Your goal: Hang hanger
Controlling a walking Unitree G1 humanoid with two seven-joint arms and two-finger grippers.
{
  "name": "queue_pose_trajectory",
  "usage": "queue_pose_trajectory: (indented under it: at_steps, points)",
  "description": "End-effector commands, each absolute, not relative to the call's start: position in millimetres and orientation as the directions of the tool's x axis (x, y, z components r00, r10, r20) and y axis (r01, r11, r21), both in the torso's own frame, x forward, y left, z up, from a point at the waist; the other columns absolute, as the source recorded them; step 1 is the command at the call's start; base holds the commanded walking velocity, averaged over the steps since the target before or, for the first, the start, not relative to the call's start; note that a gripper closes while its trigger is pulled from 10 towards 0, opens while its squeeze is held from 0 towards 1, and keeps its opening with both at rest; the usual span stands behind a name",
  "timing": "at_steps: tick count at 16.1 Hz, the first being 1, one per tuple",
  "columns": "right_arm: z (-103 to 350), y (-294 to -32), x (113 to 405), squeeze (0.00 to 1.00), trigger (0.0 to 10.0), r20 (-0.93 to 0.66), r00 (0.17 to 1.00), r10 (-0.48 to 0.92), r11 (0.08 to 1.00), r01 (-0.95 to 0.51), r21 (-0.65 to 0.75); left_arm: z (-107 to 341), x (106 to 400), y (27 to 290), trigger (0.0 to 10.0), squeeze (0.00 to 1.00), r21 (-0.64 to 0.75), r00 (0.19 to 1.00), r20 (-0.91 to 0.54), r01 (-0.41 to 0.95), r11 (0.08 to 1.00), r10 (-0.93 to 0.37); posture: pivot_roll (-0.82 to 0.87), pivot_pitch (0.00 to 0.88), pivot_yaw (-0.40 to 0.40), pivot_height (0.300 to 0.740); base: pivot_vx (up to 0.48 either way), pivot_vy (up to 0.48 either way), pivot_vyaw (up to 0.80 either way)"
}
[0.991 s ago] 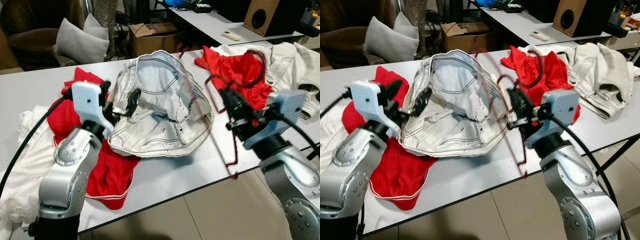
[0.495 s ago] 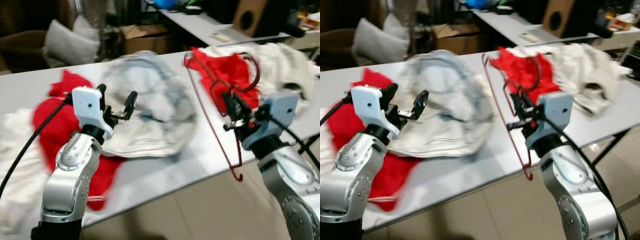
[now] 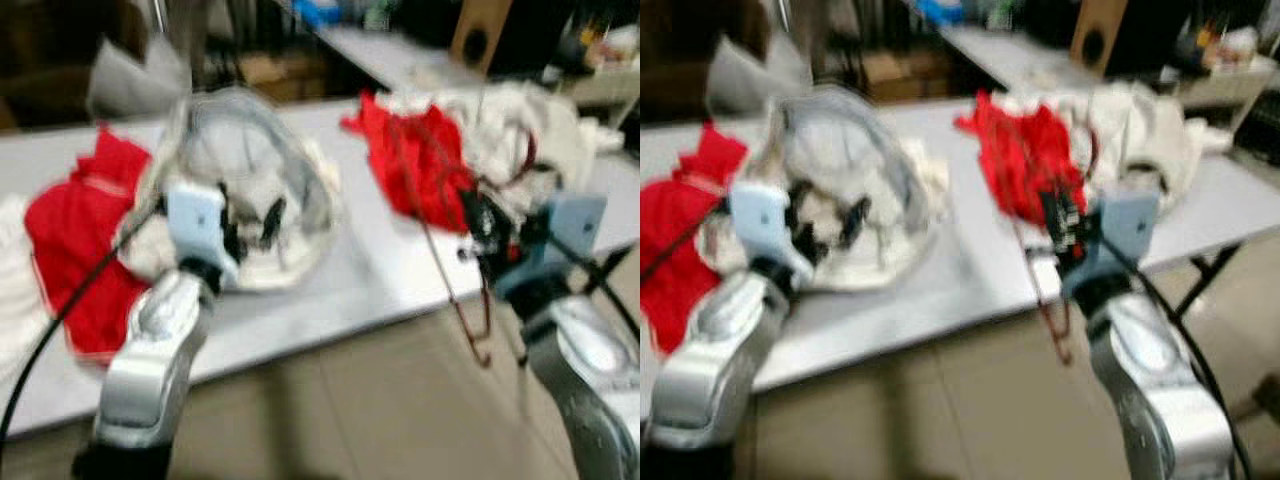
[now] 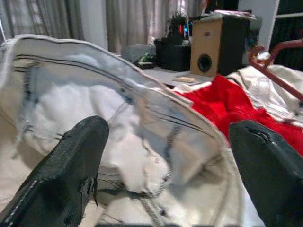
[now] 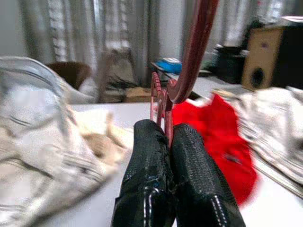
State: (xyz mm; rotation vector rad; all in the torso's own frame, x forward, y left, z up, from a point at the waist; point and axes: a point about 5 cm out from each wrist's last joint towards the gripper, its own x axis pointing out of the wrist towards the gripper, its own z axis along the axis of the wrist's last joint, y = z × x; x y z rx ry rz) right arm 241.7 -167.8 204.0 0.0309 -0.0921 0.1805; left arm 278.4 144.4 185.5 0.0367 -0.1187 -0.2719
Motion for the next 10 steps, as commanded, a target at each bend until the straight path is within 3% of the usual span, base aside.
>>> queue_pose_trajectory:
  at_steps: [1,5,10]
  points:
    - [205.6,-168.3,242.0,0.00,10.0,0.103,0.980,0.170,0.985,-0.172,0.016,187.3,280.7,148.6,10.0,0.00,0.069,0.959,0.113,0.254,0.965,-0.260,-0.14,0.002,-0.004,0.740,0.000,0.000,0.00]
    - [196.2,-166.7,243.5,0.00,10.0,0.070,0.980,0.185,0.983,-0.184,-0.019,186.9,281.0,155.3,10.0,0.00,0.061,0.965,0.114,0.232,0.971,-0.238,-0.14,0.001,-0.007,0.740,0.000,0.000,0.00]
    - [188.0,-164.3,244.1,0.00,10.0,0.051,0.975,0.217,0.976,-0.218,0.009,185.2,282.0,159.2,10.0,0.00,0.055,0.971,0.103,0.211,0.976,-0.215,-0.14,0.000,-0.013,0.740,0.295,0.000,0.00]
